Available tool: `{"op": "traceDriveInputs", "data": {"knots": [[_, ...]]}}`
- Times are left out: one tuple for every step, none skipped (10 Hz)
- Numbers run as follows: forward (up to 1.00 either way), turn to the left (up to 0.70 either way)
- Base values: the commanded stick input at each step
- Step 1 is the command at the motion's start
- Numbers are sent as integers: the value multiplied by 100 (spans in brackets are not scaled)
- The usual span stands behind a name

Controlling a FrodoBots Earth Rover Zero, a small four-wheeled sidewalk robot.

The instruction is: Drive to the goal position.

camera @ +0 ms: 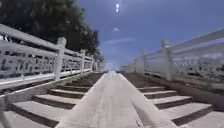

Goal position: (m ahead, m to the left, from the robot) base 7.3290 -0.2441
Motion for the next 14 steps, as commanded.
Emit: {"op": "traceDriveInputs", "data": {"knots": [[70,0],[70,0],[70,0],[70,0],[70,0],[70,0],[70,0],[70,0],[70,0],[70,0],[70,0],[70,0],[70,0],[70,0]]}}
